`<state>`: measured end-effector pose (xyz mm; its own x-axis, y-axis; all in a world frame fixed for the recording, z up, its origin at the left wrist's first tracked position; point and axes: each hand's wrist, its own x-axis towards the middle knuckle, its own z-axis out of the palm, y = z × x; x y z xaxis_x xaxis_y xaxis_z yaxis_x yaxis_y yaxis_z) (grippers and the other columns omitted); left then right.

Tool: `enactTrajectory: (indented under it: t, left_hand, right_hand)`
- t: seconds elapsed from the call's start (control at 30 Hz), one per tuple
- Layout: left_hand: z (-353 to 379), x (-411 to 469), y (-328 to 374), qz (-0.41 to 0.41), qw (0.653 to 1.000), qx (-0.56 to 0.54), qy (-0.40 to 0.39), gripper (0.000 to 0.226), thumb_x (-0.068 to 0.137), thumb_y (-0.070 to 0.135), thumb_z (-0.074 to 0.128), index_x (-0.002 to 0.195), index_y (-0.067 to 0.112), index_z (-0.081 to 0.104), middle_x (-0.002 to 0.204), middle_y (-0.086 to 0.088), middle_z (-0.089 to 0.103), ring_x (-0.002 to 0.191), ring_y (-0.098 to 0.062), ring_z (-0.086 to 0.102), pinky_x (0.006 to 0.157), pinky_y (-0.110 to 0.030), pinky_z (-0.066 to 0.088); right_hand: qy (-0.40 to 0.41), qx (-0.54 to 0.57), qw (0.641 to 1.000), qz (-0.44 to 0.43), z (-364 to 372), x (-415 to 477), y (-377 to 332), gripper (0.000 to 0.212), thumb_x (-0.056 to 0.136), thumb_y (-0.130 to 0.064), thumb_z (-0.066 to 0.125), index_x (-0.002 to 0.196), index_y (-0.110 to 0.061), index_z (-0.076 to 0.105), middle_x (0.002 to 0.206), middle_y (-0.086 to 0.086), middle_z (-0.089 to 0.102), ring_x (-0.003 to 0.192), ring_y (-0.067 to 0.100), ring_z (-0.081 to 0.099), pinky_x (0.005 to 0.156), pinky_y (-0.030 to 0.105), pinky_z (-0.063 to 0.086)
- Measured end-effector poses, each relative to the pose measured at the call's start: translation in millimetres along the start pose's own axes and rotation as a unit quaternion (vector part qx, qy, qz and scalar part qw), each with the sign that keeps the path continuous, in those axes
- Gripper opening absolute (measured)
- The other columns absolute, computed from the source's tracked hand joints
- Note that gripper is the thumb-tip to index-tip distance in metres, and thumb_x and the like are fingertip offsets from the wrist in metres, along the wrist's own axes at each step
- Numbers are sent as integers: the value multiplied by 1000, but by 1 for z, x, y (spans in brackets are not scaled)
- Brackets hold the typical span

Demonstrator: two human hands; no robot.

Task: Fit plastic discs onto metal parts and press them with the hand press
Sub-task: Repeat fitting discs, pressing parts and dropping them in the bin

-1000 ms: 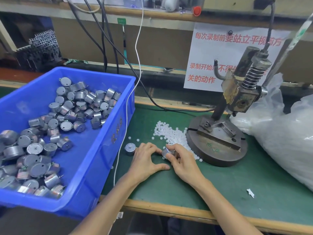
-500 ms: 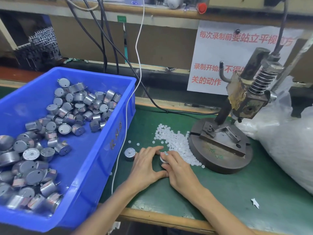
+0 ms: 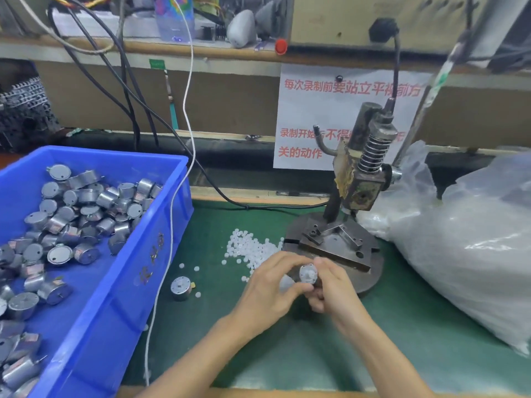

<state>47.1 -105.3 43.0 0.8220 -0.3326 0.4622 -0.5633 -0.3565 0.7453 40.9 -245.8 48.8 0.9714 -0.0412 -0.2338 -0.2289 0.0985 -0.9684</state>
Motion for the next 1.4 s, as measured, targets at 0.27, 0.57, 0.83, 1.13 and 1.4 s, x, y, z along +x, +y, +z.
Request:
enactTrajectory:
  t: [0.27, 0.57, 0.83, 1.13, 1.4]
  left_hand:
    - [56, 79, -13, -45, 991, 123, 20, 32, 78, 36, 72, 106, 21, 67, 120, 9, 55, 114, -13, 38, 89, -23, 24]
    - [74, 93, -25, -37, 990, 131, 37, 31, 80, 43, 67, 108, 29, 63, 108, 18, 62, 101, -4, 48, 86, -20, 19]
    - [71, 90, -22, -20, 991, 128, 40, 37, 80, 45, 67, 113, 27, 63, 110, 15, 62, 103, -6, 48, 87, -22, 19]
    - [72, 89, -23, -13, 990, 122, 63, 38, 78, 43, 70, 108, 21, 66, 105, 12, 63, 99, -6, 48, 84, -22, 20]
    - [72, 90, -23, -16, 990, 122, 62, 35, 79, 44, 69, 108, 24, 66, 106, 15, 63, 100, -4, 47, 85, -23, 21]
  right_hand:
    - [91, -105, 988, -70, -51, 9, -19, 29, 94, -1, 43, 95, -28, 54, 76, 4, 65, 48, 10, 55, 42, 20, 40]
    - [267, -114, 932, -217, -72, 23, -49, 19, 91, -6, 51, 89, -22, 61, 62, -9, 59, 52, 6, 51, 55, 23, 41]
    - [200, -88, 932, -290, -87, 66, -209, 23, 91, -18, 57, 114, -12, 59, 93, -3, 62, 61, 4, 50, 58, 20, 42]
    - [250, 25, 857, -450, -69, 37, -131, 34, 92, -20, 45, 60, -27, 34, 57, -10, 31, 54, 7, 28, 51, 26, 25]
    - [297, -30, 847, -440, -65, 40, -141, 34, 93, -25, 42, 60, -33, 37, 55, -13, 38, 55, 10, 34, 56, 35, 30]
